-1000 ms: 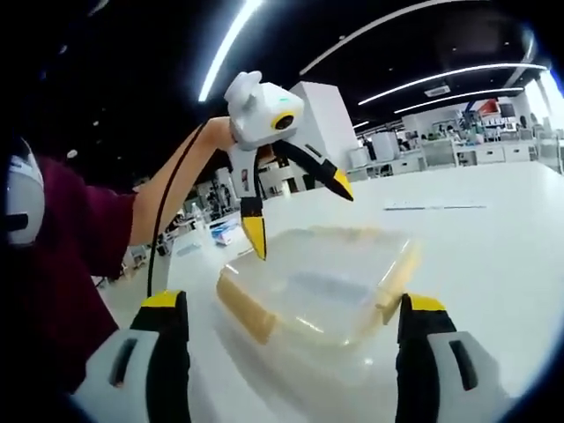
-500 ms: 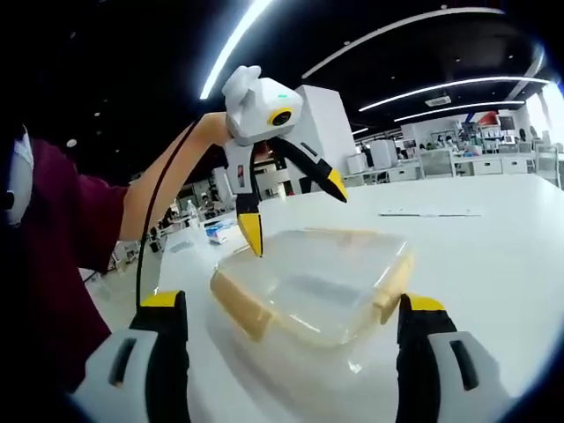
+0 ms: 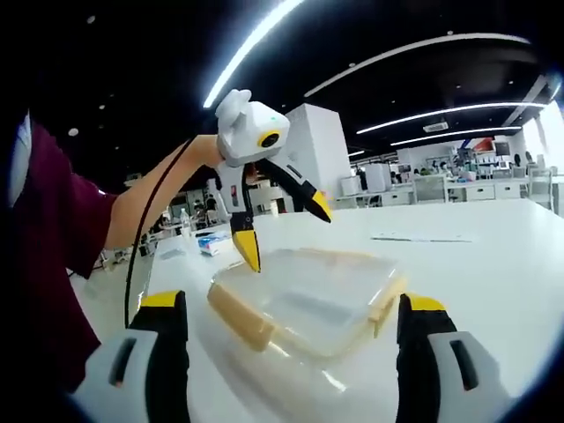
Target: Snap each plastic latch of the storage box into its locked position after aligning the lid with the box until every specified latch is closed and the lid sits flush.
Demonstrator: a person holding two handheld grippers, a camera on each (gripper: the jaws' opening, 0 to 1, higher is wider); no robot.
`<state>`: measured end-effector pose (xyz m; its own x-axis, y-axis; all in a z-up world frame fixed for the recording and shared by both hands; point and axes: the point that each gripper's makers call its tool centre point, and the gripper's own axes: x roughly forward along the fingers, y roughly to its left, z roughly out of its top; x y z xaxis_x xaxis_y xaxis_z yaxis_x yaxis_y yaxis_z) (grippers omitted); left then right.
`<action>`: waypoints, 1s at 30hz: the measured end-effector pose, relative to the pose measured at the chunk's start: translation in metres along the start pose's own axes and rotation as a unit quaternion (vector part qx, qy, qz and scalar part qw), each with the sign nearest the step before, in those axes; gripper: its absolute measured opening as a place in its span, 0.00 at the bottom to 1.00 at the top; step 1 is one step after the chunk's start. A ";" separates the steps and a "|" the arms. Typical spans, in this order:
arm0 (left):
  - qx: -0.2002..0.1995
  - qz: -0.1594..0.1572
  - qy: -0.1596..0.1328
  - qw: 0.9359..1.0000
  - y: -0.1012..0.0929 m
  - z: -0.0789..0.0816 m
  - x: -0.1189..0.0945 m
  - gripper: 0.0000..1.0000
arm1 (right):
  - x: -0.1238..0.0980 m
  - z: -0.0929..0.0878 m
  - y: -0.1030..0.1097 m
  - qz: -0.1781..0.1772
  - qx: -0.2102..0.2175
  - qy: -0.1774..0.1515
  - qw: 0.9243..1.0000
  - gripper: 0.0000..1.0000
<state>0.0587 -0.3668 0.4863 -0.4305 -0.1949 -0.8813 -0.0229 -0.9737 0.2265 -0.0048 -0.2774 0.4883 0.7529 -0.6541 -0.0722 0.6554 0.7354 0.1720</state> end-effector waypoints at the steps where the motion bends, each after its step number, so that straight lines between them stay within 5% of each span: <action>1: -0.002 0.005 -0.011 1.000 -0.001 0.000 -0.001 0.78 | -0.001 0.001 0.000 -0.001 0.000 -0.003 1.000 1.00; 7: -0.050 0.029 -0.076 0.995 0.001 -0.002 -0.004 0.81 | -0.004 0.001 0.001 -0.003 0.002 -0.008 1.000 1.00; 10: -0.071 0.012 -0.113 0.991 -0.009 0.002 0.000 1.00 | -0.006 0.002 0.002 -0.003 0.002 -0.009 1.000 1.00; 19: -0.126 0.038 -0.211 0.968 -0.012 0.012 0.001 1.00 | -0.009 0.003 0.002 -0.003 0.006 -0.015 1.000 1.00; 22: -0.162 0.056 -0.276 0.946 -0.012 0.022 -0.007 1.00 | -0.010 0.006 0.004 -0.003 0.005 -0.020 1.000 1.00; 24: -0.203 0.075 -0.322 0.922 -0.010 0.023 -0.014 1.00 | -0.010 0.006 0.003 -0.003 0.006 -0.022 1.000 1.00; 28: -0.252 0.098 -0.367 0.890 -0.015 0.016 -0.024 1.00 | -0.011 0.007 0.004 -0.003 0.006 -0.023 1.000 1.00; 30: -0.281 0.108 -0.396 0.868 -0.015 0.016 -0.032 1.00 | -0.011 0.008 0.004 -0.003 0.007 -0.025 1.000 1.00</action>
<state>0.0585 -0.3437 0.5179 -0.8596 -0.4554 -0.2320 0.4839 -0.8712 -0.0826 -0.0102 -0.2685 0.4975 0.7447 -0.6670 -0.0250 0.6591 0.7289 0.1852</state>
